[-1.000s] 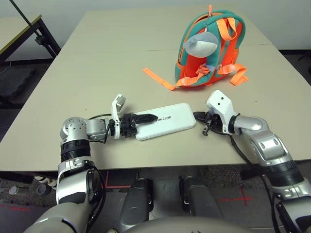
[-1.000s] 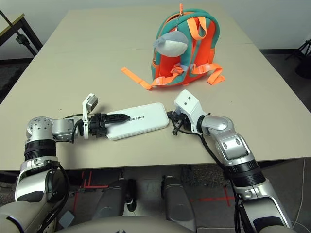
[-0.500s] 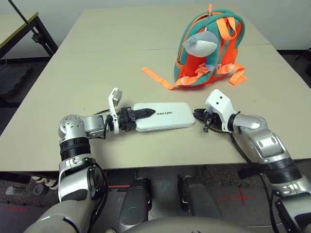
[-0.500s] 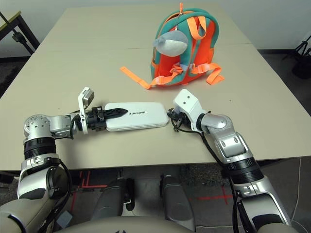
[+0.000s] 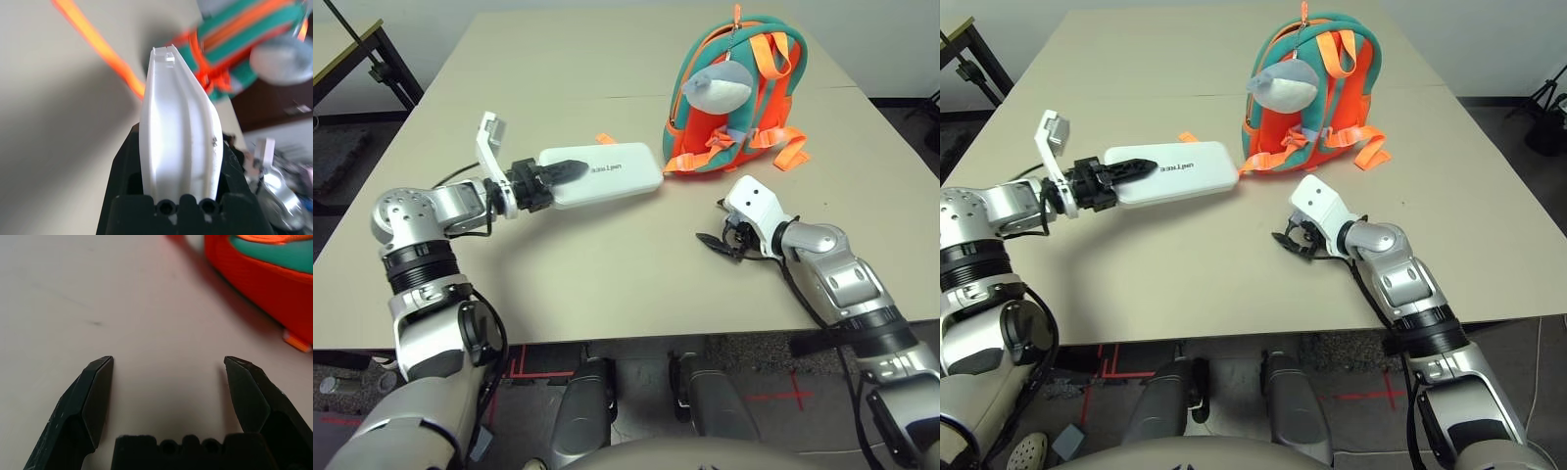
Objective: Put the pencil case into the backpack and zip it.
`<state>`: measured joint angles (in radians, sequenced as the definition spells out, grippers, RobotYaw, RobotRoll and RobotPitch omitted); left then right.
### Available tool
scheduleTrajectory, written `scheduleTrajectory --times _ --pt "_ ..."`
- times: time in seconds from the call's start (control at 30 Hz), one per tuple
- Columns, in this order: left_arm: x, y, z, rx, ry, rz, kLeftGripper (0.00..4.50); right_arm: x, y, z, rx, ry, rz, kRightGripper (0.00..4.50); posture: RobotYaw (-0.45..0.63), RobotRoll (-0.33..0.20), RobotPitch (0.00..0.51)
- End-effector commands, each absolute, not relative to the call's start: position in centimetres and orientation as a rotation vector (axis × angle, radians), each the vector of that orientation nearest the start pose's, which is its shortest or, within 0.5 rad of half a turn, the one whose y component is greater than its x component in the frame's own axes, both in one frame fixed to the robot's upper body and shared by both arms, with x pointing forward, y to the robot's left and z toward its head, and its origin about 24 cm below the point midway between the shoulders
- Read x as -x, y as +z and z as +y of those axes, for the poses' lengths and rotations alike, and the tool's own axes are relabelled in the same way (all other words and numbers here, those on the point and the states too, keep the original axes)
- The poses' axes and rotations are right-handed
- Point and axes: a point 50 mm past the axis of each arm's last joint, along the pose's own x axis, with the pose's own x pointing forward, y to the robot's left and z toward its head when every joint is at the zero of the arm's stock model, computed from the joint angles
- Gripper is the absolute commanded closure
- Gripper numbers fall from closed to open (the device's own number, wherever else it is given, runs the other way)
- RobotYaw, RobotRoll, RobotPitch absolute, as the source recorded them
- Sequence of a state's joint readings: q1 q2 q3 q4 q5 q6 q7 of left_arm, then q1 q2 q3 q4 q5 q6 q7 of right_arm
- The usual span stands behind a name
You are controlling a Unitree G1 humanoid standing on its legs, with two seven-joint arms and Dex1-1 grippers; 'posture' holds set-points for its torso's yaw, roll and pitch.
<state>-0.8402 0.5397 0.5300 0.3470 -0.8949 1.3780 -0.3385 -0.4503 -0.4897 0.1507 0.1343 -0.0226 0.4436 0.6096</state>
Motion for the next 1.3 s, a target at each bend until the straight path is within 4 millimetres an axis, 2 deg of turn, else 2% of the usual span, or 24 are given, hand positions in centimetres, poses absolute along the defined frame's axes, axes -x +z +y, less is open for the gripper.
scheduleTrajectory --times 0.03,0.17,0.33,0.47,0.63,0.77,0.97,1.07,1.3 --pt "-33.5 22.1 24.7 0.665 -0.568 0.315 3.29 -32.8 9.3 -21.2 0.433 0.373 0.387 0.00 -0.12 0.000 0.133" --pt "-34.2 23.1 25.3 0.644 -0.524 0.207 3.29 -33.4 10.0 -22.4 0.325 0.253 0.378 0.00 -0.12 0.000 0.131" --pt "-35.2 22.9 25.5 0.604 -0.435 0.131 3.29 -34.1 11.6 -23.2 0.150 0.138 0.306 0.00 -0.12 0.000 0.128" --pt "-35.6 22.5 25.2 0.586 -0.408 0.097 3.29 -34.3 13.0 -23.6 0.021 0.114 0.234 0.00 -0.12 0.000 0.128" --pt "-36.1 22.0 24.8 0.594 -0.389 0.080 3.29 -34.3 15.0 -23.9 -0.030 0.165 0.161 0.00 -0.12 0.000 0.130" --pt "-36.2 21.2 24.1 0.592 -0.407 0.111 3.29 -34.2 16.7 -23.5 -0.013 0.263 0.124 0.00 -0.13 0.000 0.131" --pt "-36.3 20.9 23.9 0.588 -0.407 0.121 3.29 -34.4 18.3 -22.6 -0.020 0.319 0.061 0.00 -0.13 0.000 0.130" --pt "-36.3 20.7 23.8 0.587 -0.408 0.125 3.29 -34.7 18.5 -22.3 -0.053 0.325 0.049 0.00 -0.13 0.000 0.130" --pt "-36.3 20.3 23.4 0.571 -0.414 0.145 3.29 -35.9 18.8 -20.1 -0.123 0.396 0.044 0.00 -0.13 0.000 0.128"
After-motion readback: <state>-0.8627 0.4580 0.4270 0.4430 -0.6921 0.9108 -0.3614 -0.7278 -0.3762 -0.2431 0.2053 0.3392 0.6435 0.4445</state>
